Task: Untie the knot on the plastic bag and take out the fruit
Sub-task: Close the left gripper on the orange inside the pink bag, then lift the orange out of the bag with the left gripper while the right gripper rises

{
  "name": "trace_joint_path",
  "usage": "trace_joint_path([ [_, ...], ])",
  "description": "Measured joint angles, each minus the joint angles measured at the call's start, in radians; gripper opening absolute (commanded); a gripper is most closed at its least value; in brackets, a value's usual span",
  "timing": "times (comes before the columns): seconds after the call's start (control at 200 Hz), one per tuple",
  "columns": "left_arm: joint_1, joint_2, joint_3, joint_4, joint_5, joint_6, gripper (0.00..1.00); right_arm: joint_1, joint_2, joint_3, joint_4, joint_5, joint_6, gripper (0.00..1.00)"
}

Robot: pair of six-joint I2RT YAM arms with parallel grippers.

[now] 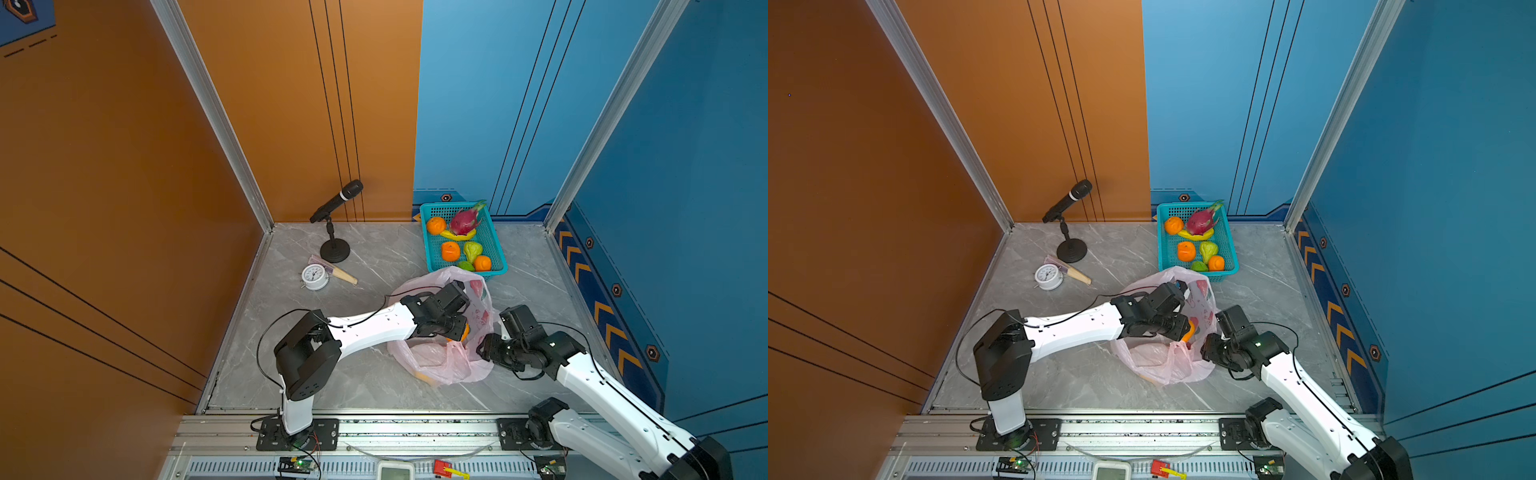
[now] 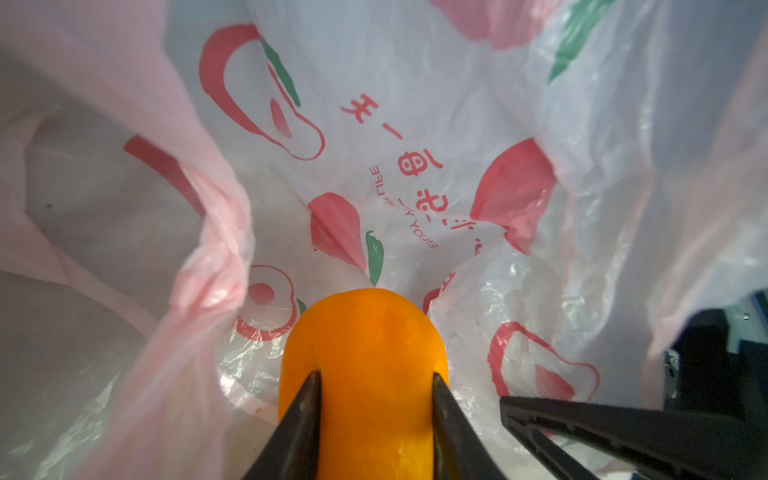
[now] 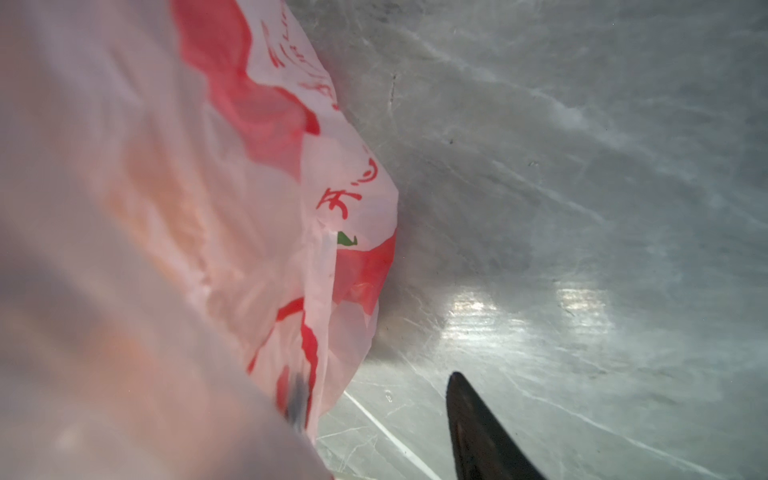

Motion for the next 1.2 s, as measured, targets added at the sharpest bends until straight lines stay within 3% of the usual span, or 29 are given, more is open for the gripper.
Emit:
trace_joint_path([
  [0.245,0.027,-0.066,0.000,0.063,0.026,-0.028,0.32,-0.047,-0.095,0.146,-0.026,0.000,0.006,0.76],
  [0.576,0.046,-0.167,0.027,0.206,0.051,-0.084,0.32,-0.090,-0.241,0.248,0.067,0.000,-0.079,0.81],
  [0.741,0.046,-0.194,0.067,0.237,0.064,-0.108,0.32,-0.091,-0.316,0.231,0.221,0.001,-0.230,0.90],
  [0.916,0.047,-0.220,0.079,0.276,0.095,-0.135,0.32,-0.092,-0.414,0.174,0.378,-0.011,-0.474,0.98],
  [1.051,0.048,-0.241,0.079,0.294,0.128,-0.150,0.32,-0.096,-0.422,0.167,0.431,-0.062,-0.625,1.00],
  [1.201,0.050,-0.274,0.079,0.317,0.163,-0.172,0.32,-0.097,-0.402,0.159,0.487,-0.145,-0.704,1.00],
])
